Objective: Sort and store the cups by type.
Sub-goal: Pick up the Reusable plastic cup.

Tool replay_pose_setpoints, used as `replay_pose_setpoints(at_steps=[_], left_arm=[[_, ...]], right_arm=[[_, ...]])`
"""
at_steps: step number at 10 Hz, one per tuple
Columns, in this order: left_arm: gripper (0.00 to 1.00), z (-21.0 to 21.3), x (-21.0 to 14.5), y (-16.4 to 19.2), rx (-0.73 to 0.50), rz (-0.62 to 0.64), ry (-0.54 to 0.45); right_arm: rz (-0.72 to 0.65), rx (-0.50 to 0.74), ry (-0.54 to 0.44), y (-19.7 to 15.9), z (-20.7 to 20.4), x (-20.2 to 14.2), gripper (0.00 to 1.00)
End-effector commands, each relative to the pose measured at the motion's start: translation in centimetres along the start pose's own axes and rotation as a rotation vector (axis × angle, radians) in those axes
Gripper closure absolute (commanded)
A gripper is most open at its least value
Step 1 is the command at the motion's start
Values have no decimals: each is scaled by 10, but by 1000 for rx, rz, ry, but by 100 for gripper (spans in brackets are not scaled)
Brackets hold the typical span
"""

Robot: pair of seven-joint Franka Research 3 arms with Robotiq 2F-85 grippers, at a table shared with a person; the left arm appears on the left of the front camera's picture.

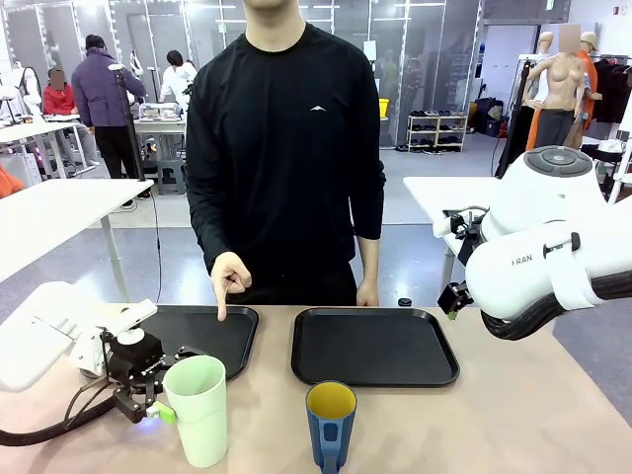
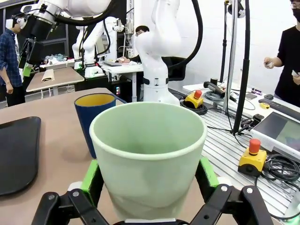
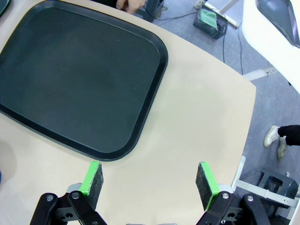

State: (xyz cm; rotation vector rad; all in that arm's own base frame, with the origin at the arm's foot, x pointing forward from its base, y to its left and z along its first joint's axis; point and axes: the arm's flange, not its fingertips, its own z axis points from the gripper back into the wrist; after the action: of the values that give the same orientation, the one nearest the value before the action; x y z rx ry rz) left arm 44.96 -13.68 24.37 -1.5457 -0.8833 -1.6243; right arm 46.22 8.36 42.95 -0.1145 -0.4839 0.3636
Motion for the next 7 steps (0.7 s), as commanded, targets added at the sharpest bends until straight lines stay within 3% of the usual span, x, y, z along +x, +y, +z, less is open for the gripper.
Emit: replay_pose_setpoints(at_steps=[1, 7], left_arm=[[0, -4, -34, -12, -20, -47, -36], [0, -22, -45, -10, -85, -38, -44]], right_arm=[[6, -13, 2, -1, 0, 0, 0], [6, -13, 2, -1, 0, 0, 0]])
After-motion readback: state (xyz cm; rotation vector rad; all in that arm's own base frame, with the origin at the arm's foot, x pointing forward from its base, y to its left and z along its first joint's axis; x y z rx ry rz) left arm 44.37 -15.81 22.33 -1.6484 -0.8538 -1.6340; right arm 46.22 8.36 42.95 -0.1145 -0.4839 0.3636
